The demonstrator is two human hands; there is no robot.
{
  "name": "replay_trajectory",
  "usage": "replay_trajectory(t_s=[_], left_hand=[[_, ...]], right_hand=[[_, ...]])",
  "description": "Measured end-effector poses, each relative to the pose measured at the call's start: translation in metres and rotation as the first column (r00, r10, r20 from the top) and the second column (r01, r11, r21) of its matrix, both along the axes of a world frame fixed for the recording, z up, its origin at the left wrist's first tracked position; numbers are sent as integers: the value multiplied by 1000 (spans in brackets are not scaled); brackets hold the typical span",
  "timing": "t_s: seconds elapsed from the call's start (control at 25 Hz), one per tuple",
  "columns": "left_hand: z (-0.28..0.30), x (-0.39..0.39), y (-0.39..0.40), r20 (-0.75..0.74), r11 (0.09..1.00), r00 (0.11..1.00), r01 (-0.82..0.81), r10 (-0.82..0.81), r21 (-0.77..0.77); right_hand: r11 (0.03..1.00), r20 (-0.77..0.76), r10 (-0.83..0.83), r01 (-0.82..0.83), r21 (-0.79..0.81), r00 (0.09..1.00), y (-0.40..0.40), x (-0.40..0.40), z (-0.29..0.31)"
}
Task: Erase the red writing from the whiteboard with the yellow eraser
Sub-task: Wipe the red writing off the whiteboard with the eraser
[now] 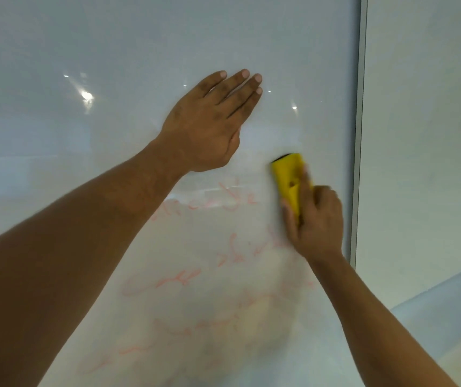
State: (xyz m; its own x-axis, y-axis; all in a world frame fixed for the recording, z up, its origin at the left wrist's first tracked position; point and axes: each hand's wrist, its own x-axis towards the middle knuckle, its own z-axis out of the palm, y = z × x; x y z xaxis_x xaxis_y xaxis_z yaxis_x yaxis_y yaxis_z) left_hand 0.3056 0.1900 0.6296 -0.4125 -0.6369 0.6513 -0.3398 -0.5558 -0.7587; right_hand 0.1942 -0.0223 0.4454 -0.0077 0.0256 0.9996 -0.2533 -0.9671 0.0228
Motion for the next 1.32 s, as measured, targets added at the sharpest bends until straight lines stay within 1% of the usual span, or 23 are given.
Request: replay_trajectory(t_s=[0.08, 0.12, 0.2, 0.24, 0.28, 0.32, 0.36, 0.4, 0.44, 0.52, 0.56, 0.68, 0.72, 0.84, 0.88, 0.96, 1.0, 1.04, 1.12, 1.16, 1.2, 1.28, 1.32], left_hand=[[-2, 0, -1, 10, 1000, 1000, 2, -2, -17], [-3, 0, -2, 17, 1000, 1000, 4, -4, -23], [-5, 0, -3, 19, 1000, 1000, 6, -6, -27], [-5, 0, -3, 7, 1000, 1000, 2, -2, -24], [-4, 0, -3, -7, 1000, 1000, -5, 5, -17], [-4, -1, -3, -21, 1000, 1000, -14, 13, -11], [-5, -1, -2, -30, 1000, 999, -18, 18, -11], [-5, -1, -2, -36, 1000, 999, -19, 19, -13], [-6, -2, -2, -43, 1000, 999, -19, 18, -13], [-5, -4, -2, -70, 1000, 997, -24, 24, -3], [-4, -5, -1, -89, 999, 995, -34, 35, 8], [-3, -7, 2, -129, 998, 990, -59, 63, 36], [-4, -7, 2, -135, 997, 988, -64, 68, 38], [-4, -8, 3, -146, 997, 987, -62, 68, 47], [-4, -7, 3, -147, 997, 987, -60, 66, 48], [-4, -7, 5, -144, 997, 987, -59, 64, 45], [-4, -7, 6, -137, 998, 989, -55, 60, 39], [-4, -7, 6, -129, 998, 990, -52, 57, 41], [-3, -6, 10, -120, 997, 992, -39, 47, 67], [-2, -5, 14, -120, 996, 992, -32, 42, 84], [0, -4, 19, -123, 994, 992, -29, 42, 102], [1, -3, 29, -130, 991, 990, -38, 55, 130], [1, -3, 34, -128, 990, 990, -38, 56, 135]], right_hand=[[937, 189, 11, -77, 342, 982, 8, 4, 5], [936, 182, 12, -75, 344, 983, 20, 9, 0], [997, -25, 55, -57, -56, 998, 40, 13, -21], [978, -94, 7, -26, -205, 996, 36, 11, -23], [979, -89, -35, 16, -201, 995, 27, 7, -17], [1000, -11, -23, 22, -22, 1000, 22, 3, -7], [981, 108, -1, -20, 195, 994, 24, 4, 1], [947, 162, 6, -58, 317, 987, 31, 9, 4], [960, 150, 30, -70, 271, 988, 42, 14, 2], [992, -15, 56, -58, -109, 998, 55, 18, -4], [986, -31, 17, -22, -165, 999, 48, 16, 1], [943, 203, 5, -72, 324, 979, 43, 16, 17], [935, 198, 9, -78, 345, 980, 52, 20, 13], [990, -61, 34, -42, -132, 998, 66, 21, -6], [993, -46, 6, -12, -120, 999, 58, 18, -1], [974, 132, 51, -78, 212, 990, 57, 14, 11], [953, 172, 65, -112, 282, 983, 66, 17, 10], [968, 133, 98, -126, 219, 986, 79, 22, 2], [986, -58, 118, -124, -107, 991, 94, 24, -17], [983, -75, 85, -95, -155, 994, 89, 24, -15], [995, -19, 77, -78, -55, 997, 83, 22, -8], [929, 179, 141, -192, 316, 974, 90, 24, 6], [902, 193, 166, -228, 367, 967, 103, 28, 6]])
